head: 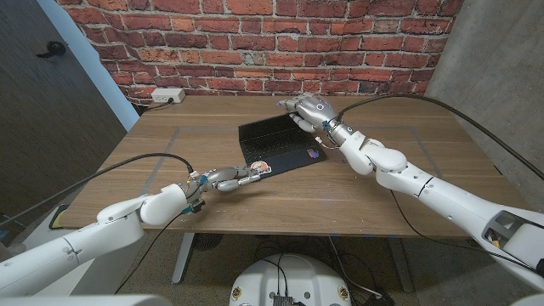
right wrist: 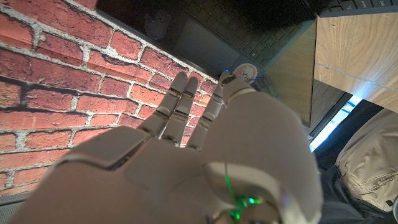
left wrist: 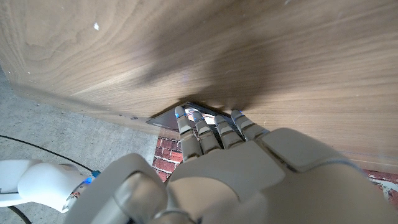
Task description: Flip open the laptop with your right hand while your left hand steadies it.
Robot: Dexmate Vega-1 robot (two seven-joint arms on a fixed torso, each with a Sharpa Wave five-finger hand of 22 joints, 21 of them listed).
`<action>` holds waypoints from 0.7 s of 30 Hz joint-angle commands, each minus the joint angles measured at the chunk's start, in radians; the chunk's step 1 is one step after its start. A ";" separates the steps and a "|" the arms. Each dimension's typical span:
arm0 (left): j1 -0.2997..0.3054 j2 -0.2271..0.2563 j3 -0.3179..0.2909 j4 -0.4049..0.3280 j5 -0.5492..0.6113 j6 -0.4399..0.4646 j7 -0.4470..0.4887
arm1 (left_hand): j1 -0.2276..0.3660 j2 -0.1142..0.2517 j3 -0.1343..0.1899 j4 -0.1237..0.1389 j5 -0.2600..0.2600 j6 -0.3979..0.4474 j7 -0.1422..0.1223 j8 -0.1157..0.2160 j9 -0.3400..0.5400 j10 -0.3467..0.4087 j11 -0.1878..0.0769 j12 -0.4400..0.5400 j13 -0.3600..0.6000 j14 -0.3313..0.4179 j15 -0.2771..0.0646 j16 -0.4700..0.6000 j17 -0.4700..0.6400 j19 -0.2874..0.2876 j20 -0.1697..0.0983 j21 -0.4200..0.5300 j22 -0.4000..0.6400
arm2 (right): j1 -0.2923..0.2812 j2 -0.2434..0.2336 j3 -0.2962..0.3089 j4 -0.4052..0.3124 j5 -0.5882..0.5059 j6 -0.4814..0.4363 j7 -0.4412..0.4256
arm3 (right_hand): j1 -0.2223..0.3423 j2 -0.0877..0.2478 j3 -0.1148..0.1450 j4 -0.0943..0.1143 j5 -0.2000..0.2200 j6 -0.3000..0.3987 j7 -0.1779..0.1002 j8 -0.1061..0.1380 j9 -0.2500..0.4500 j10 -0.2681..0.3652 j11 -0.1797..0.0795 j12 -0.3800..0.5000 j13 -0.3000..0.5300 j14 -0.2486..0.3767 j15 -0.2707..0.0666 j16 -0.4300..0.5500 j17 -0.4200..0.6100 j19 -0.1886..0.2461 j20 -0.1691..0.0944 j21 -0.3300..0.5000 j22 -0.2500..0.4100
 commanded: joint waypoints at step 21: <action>0.003 0.007 -0.008 0.009 -0.004 -0.030 0.009 | 0.015 -0.003 -0.001 -0.006 0.007 0.005 -0.004 0.008 0.001 0.006 -0.003 0.008 0.002 -0.007 -0.101 0.004 0.001 -0.014 -0.021 0.000 -0.001 | 0.228 0.128 -0.058 0.196 0.101 0.126 0.201 | -0.005 0.000 0.011 -0.004 0.000 -0.001 0.000 -0.002 0.001 -0.002 -0.007 -0.006 0.006 0.001 -0.191 -0.004 0.000 -0.003 -0.155 0.013 -0.002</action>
